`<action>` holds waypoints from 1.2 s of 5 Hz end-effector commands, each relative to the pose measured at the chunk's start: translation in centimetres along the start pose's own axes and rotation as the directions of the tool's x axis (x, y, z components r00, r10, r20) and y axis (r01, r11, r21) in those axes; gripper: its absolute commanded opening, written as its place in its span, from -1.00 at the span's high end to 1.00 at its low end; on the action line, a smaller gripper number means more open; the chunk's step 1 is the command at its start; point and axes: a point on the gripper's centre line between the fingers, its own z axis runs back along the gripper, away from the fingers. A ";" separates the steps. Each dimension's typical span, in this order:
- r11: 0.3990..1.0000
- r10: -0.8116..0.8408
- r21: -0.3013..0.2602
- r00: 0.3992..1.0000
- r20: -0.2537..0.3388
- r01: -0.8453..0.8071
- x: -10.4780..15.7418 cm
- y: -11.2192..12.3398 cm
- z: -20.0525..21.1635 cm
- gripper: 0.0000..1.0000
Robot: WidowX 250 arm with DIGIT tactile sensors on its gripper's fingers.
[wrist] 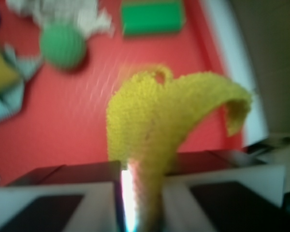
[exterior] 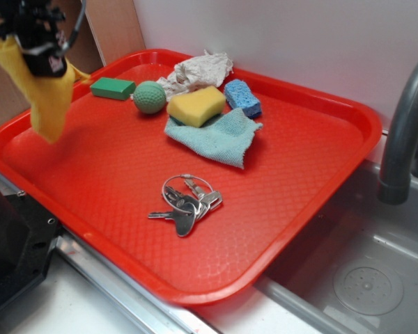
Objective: Grab the yellow cloth.
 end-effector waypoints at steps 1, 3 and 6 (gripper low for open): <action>0.997 -0.079 -0.022 0.995 0.066 0.080 0.7 -6.1 8.8 1.00; 0.982 -0.167 -0.081 0.983 0.078 0.173 -1.5 -8.9 10.7 1.00; 0.984 -0.176 -0.019 0.982 0.070 0.178 -1.7 -8.3 9.1 1.00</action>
